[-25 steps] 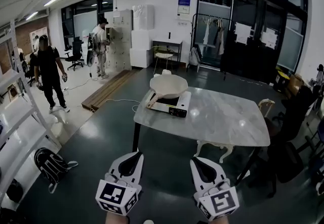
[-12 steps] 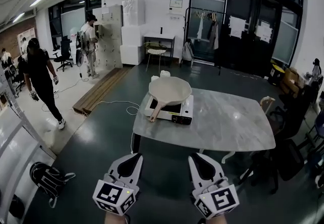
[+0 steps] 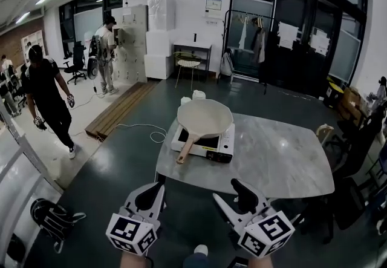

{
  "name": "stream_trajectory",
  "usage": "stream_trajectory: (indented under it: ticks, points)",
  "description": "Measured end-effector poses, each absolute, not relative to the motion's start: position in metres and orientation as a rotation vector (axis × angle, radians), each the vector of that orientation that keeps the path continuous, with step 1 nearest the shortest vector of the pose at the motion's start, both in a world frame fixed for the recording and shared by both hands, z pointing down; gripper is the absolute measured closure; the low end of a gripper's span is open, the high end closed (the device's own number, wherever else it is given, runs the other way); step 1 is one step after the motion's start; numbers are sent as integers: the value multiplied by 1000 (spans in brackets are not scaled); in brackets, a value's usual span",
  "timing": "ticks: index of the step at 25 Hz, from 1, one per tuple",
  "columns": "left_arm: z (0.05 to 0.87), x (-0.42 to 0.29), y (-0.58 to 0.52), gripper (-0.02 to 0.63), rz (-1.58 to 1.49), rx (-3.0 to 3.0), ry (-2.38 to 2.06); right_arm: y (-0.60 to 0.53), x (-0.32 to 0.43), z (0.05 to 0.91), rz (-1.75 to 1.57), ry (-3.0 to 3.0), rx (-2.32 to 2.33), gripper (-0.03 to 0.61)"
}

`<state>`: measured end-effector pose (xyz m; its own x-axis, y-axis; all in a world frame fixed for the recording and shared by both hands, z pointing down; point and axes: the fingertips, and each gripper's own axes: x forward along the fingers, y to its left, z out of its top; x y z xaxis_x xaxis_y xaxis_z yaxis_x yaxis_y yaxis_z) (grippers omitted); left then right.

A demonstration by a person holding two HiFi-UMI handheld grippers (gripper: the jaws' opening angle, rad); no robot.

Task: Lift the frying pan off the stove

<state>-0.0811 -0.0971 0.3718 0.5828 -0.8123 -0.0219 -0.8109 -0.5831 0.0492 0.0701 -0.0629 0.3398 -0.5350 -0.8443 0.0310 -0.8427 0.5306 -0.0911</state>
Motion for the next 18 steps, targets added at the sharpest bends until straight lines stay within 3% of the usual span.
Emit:
stream_trajectory:
  ticks: [6, 13, 18]
  points:
    - [389, -79, -160, 601, -7, 2674, -1373, -140, 86, 344, -197, 2706, -1527, 364]
    - [412, -65, -218, 598, 63, 2617, -1329, -211, 103, 350, -244, 2677, -1501, 511]
    - [436, -63, -243, 539, 88, 2505, -1251, -238, 94, 356, -360, 2703, -1292, 534]
